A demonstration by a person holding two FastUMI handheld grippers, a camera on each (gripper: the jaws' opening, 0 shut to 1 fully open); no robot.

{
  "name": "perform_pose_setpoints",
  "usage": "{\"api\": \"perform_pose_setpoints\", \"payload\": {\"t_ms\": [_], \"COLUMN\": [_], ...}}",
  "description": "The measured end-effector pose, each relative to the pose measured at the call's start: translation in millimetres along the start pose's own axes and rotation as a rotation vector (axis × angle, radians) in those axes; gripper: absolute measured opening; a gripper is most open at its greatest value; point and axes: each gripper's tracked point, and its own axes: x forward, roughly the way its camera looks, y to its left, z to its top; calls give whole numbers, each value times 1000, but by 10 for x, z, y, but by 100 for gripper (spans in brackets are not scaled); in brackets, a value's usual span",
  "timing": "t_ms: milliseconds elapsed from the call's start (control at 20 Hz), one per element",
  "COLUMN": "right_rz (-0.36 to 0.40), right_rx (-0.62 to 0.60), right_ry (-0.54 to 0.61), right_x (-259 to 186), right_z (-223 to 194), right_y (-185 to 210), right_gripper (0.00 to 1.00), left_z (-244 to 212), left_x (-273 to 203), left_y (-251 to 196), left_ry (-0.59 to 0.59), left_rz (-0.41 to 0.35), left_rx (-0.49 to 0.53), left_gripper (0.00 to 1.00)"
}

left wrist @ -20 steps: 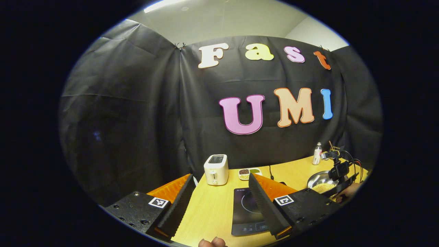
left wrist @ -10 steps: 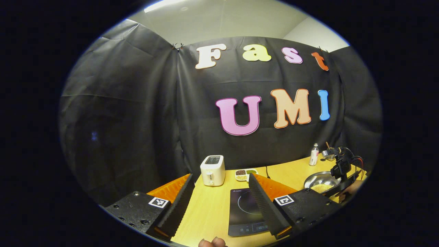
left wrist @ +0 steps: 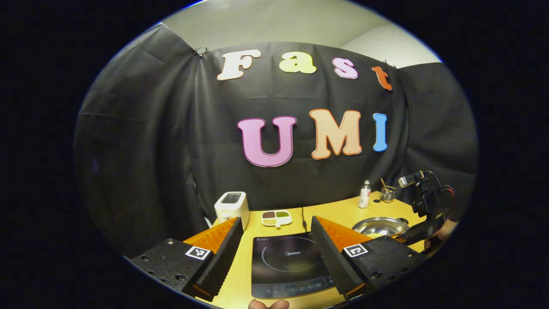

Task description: First push the handle of the pot to place it horizontally, then grasp the pot with both hands and set it on the induction cooktop.

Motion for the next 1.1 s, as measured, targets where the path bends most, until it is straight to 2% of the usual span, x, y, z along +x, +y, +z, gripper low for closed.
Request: {"api": "perform_pose_setpoints", "payload": {"t_ms": [100, 150, 200, 300, 350, 500, 700, 900, 950, 1000, 1100], "right_rz": [-21, -15, 0, 11, 11, 34, 52, 73, 79, 87, 95], "right_rx": [-20, -20, -19, -16, -21, -12, 14, 38, 41, 44, 49], "right_ry": [-39, -45, -41, -52, -60, -50, -40, -16, -4, 9, 32], "right_x": [-18, -4, -1, 36, 73, 165, 392, 647, 715, 766, 879], "right_z": [96, 123, 124, 197, 251, 278, 355, 360, 346, 309, 241], "right_y": [-209, -275, -335, -506, -632, -906, -1360, -1726, -1786, -1826, -1883], "right_gripper": [8, 6, 11, 38, 39, 92, 92, 90, 94, 86, 84], "left_z": [-49, -80, -109, -177, -225, -342, -573, -945, -1007, -1090, -1297], "left_x": [78, 110, 144, 222, 267, 380, 562, 769, 821, 883, 982], "left_y": [-200, -302, -408, -641, -741, -1041, -1480, -1799, -1877, -1967, -2103], "left_ry": [27, 44, 61, 94, 114, 166, 222, 288, 298, 311, 356], "left_rz": [-23, -30, -35, -49, -49, -41, -33, -15, -19, -28, -39], "left_rx": [-7, -14, -25, -39, -35, -18, -45, -6, 2, 4, -13], "left_gripper": [96, 96, 98, 96, 95, 95, 95, 95, 95, 95, 95]}}
